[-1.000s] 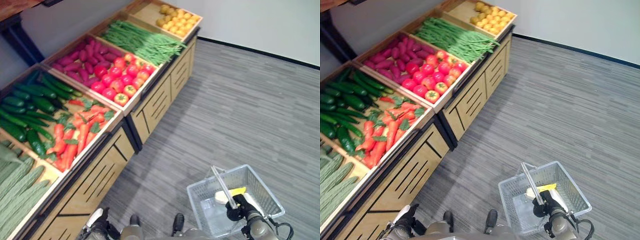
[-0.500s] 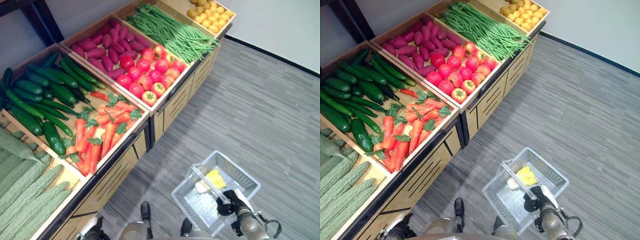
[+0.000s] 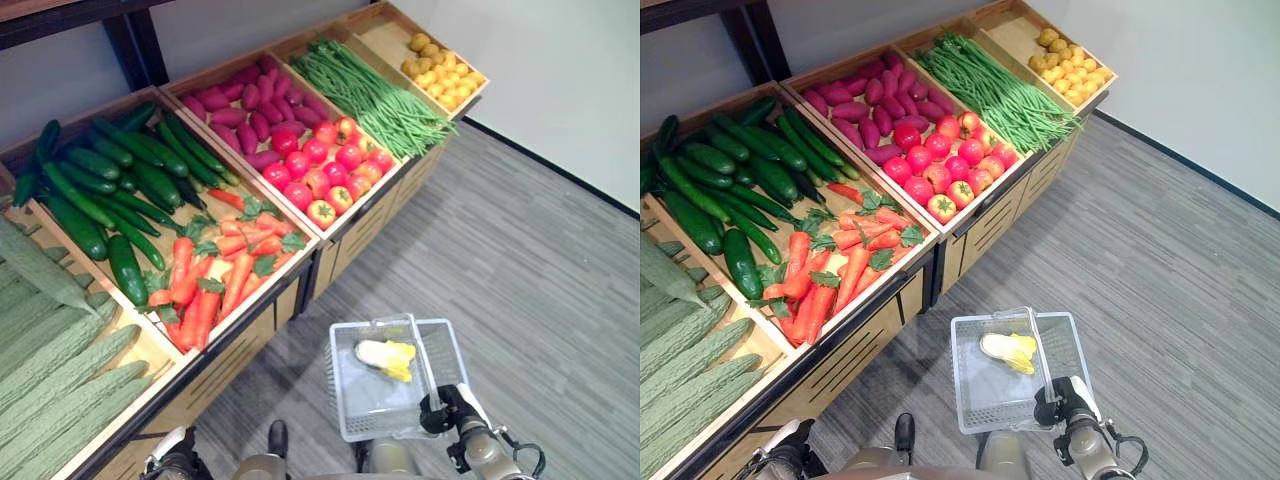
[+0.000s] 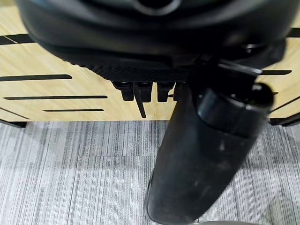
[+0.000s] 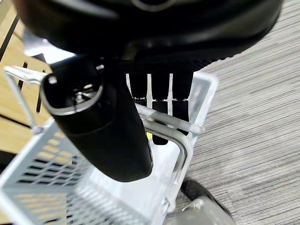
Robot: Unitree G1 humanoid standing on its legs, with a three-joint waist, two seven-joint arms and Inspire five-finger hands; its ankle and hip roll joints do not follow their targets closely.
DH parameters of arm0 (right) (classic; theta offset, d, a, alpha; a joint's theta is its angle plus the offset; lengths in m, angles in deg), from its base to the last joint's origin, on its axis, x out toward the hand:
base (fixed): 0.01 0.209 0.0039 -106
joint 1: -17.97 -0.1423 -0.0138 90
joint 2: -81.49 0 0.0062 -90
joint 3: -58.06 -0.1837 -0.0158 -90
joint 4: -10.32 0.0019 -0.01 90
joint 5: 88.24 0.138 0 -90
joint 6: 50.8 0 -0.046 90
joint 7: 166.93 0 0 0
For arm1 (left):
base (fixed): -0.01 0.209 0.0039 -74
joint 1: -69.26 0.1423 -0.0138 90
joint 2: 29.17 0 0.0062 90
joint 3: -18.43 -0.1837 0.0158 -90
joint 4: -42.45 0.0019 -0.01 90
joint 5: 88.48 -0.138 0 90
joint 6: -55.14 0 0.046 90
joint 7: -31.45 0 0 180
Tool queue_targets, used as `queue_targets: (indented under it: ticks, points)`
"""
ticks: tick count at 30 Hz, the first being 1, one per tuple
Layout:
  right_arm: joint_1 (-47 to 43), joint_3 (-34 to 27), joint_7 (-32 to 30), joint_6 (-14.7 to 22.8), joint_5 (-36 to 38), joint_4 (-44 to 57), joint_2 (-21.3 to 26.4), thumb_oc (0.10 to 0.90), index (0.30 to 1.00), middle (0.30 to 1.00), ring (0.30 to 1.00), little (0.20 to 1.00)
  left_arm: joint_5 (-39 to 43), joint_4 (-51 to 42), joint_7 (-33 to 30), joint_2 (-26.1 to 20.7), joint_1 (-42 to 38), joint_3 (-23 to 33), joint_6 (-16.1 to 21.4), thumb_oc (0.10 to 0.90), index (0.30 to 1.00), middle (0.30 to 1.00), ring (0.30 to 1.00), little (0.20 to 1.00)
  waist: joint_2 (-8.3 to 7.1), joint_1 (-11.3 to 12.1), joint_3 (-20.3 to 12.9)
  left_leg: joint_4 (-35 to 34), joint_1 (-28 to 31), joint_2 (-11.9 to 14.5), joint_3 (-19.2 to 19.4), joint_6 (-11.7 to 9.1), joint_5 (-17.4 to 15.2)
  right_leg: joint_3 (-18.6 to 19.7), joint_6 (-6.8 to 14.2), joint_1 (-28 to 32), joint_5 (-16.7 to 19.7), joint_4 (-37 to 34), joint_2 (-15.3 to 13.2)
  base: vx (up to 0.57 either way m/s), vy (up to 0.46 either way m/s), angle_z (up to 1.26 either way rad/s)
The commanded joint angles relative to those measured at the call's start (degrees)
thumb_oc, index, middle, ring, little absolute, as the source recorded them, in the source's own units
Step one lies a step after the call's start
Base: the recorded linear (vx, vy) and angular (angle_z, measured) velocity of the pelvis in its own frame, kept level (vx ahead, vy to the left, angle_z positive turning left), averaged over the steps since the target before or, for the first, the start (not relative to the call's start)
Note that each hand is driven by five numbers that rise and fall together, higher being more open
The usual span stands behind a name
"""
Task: Get the vegetables into the basket
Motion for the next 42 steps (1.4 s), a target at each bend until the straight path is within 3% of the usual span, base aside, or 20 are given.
queue_targets:
  ticks: [1, 3, 5, 8, 13, 15, 16, 17, 19, 26, 30, 33, 36, 37, 42]
  points:
    - [-0.4, -2.8, -3.2, -0.2, 1.7, -2.9, 4.9, 0.4, 0.3, 0.3, 0.3, 0.3, 1.9, -0.7, -1.6, -1.5, -2.1, -0.2, 1.4, 0.9, 1.0, 1.0, 1.0, 1.0, 0.34, -0.8, -0.5, 0.0, 1.3, 2.2, -2.5, -6.1, -2.5, 5.2, 1.4, -1.4, 9.4, -2.0, 0.6, 0.19, -0.189, 0.97]
    - [-0.4, -3.2, -2.8, -0.7, 1.9, -7.4, 4.8, 0.4, 0.3, 0.3, 0.3, 0.3, 2.4, -0.4, -1.4, -1.7, -3.5, -1.1, 1.6, 0.9, 1.0, 1.0, 1.0, 1.0, 0.07, -1.5, -0.6, 0.0, 1.8, 2.3, -6.0, -6.6, -2.5, 9.2, 1.6, -0.6, 8.5, -1.8, 1.6, 0.17, -0.21, 0.95]
    - [0.3, -3.1, -2.5, -1.0, 1.2, -8.6, 4.5, 0.4, 0.3, 0.3, 0.3, 0.3, 2.5, 0.0, -1.6, -1.6, -3.6, -0.7, 1.4, 0.9, 1.0, 1.0, 1.0, 1.0, -0.5, -1.5, -1.4, 0.0, 2.0, 2.9, -7.3, -7.1, -2.7, 8.5, 1.2, 0.8, 7.1, -2.1, 1.9, 0.15, -0.241, 1.14]
    - [1.4, -3.1, -1.6, -1.7, -0.6, -12.1, 5.0, 0.4, 0.3, 0.3, 0.3, 0.3, 4.7, -0.1, -1.3, -1.0, -2.7, 0.6, 1.7, 0.9, 1.0, 1.0, 1.0, 1.0, -0.03, -1.1, -2.8, 0.0, 2.3, 6.4, -9.5, -8.8, -2.2, 5.1, -0.5, 2.7, 5.2, -2.4, 4.2, 0.17, -0.384, 0.79]
    - [1.0, -3.8, -1.4, -1.7, 0.1, -13.7, 6.0, 0.4, 0.3, 0.3, 0.3, 0.3, 5.1, 0.0, -1.0, -0.1, -2.1, 0.3, 1.5, 0.9, 1.0, 1.0, 1.0, 1.0, 0.56, -0.7, -2.4, 1.1, 0.5, 9.0, -11.6, -11.0, 0.0, 1.1, -2.3, 4.5, 4.0, -3.4, 6.3, 0.04, -0.288, 0.35]
    - [0.8, -5.0, -1.8, -1.6, 1.4, -13.6, 6.8, 0.4, 0.3, 0.3, 0.3, 0.3, 5.5, 0.0, -0.9, 0.7, -2.1, 0.1, 1.4, 0.9, 1.0, 1.0, 1.0, 1.0, 0.79, -1.0, -1.9, 2.0, -1.2, 9.0, -10.9, -11.1, 0.9, -0.8, -2.6, 4.8, 3.9, -3.6, 5.8, -0.04, -0.142, 0.56]
    - [0.9, -5.9, -1.8, -1.5, 2.4, -12.4, 7.7, 0.4, 0.3, 0.3, 0.3, 0.3, 5.2, 0.4, -0.4, 1.8, -1.1, 0.6, 1.0, 0.9, 1.0, 1.0, 1.0, 1.0, 0.61, -2.1, -1.6, 4.3, -1.7, 10.1, -2.4, -10.5, 0.3, -2.8, -3.0, 5.1, 3.9, -3.7, 4.6, -0.04, -0.056, 0.72]
    - [0.9, -5.9, -1.8, -1.5, 2.4, -12.4, 7.7, 0.4, 0.3, 0.3, 0.3, 0.3, 5.2, 0.4, -0.4, 1.9, -1.1, 0.6, 1.0, 0.9, 1.0, 1.0, 1.0, 1.0, 0.62, -2.0, -1.6, 4.4, -1.6, 10.1, -2.3, -10.5, 0.2, -2.8, -3.0, 5.1, 3.9, -3.6, 4.6, -0.07, -0.062, 0.77]
    - [1.2, -6.0, -1.5, -1.6, 2.5, -12.1, 7.7, 0.4, 0.3, 0.3, 0.3, 0.3, 5.2, 0.9, -0.2, 2.7, 0.2, 1.4, 0.7, 0.9, 1.0, 1.0, 1.0, 1.0, 0.93, -2.4, -2.0, 6.8, -0.3, 10.1, 3.2, -10.4, -1.1, -4.3, -3.3, 5.2, 4.1, -4.3, 4.1, -0.07, 0.008, 0.36]
    - [2.3, -6.3, -1.0, -2.4, 1.9, -14.1, 6.2, 0.4, 0.3, 0.3, 0.3, 0.3, 9.2, 2.1, -1.0, 5.0, 2.5, 5.0, 0.6, 0.9, 1.0, 1.0, 1.0, 1.0, 2.73, -2.2, -4.1, 0.4, 2.7, 8.9, 4.8, -10.3, -0.7, -6.8, -1.8, 6.7, 5.3, -6.2, 2.9, 0.01, 0.075, 0.35]
    - [1.8, -6.5, -1.3, -2.8, 1.8, -14.8, 5.6, 0.4, 0.3, 0.3, 0.3, 0.3, 12.1, 2.3, -2.5, 5.3, 2.5, 7.4, 0.7, 0.9, 1.0, 1.0, 1.0, 1.0, 2.66, -1.9, -4.9, 0.0, 3.1, 8.2, 4.9, -10.1, -1.5, -7.0, -1.2, 7.2, 6.6, -7.8, 1.9, 0.0, 0.132, 0.09]
    - [1.3, -6.0, -1.8, -2.7, 1.3, -14.8, 4.6, 0.4, 0.3, 0.3, 0.3, 0.3, 15.2, 1.0, -6.1, 4.8, 2.3, 10.6, 1.4, 0.9, 1.0, 1.0, 1.0, 1.0, 2.12, -1.3, -5.2, 0.0, 3.2, 7.4, 4.9, -9.8, -2.1, -7.1, -0.5, 7.4, 7.9, -9.1, 0.9, -0.02, 0.081, 0.0]
    - [1.7, -5.5, -2.4, -2.5, 0.8, -14.7, 3.3, 0.4, 0.3, 0.3, 0.3, 0.3, 21.7, 1.7, -10.9, 3.2, 1.9, 17.4, 2.2, 0.9, 1.0, 1.0, 1.0, 1.0, 1.32, -0.9, -5.7, 0.0, 3.5, 7.0, 5.1, -9.8, -2.4, -7.1, 0.0, 7.7, 8.4, -9.6, 0.3, 0.0, 0.048, -0.05]
    - [1.9, -5.6, -2.4, -2.5, 0.9, -15.1, 3.0, 0.4, 0.3, 0.3, 0.3, 0.3, 28.6, 2.5, -13.4, 2.1, 1.4, 23.1, 3.1, 0.9, 1.0, 1.0, 1.0, 1.0, 1.11, -0.6, -5.8, 0.0, 3.8, 6.9, 5.1, -9.9, -2.7, -7.2, 0.1, 8.2, 8.5, -9.8, 0.2, 0.01, 0.04, -0.03]
    - [2.7, -5.6, -1.9, -3.2, 0.1, -15.1, 3.1, 0.4, 0.3, 0.3, 0.3, 0.3, 44.1, 7.2, -17.5, -4.2, 0.9, 38.7, 4.3, 0.9, 1.0, 1.0, 1.0, 1.0, 0.7, -0.7, -7.3, 0.0, 4.4, 6.8, 5.6, -10.2, -3.1, -7.0, 0.6, 8.7, 8.4, -9.8, -0.4, 0.02, 0.039, -0.01]
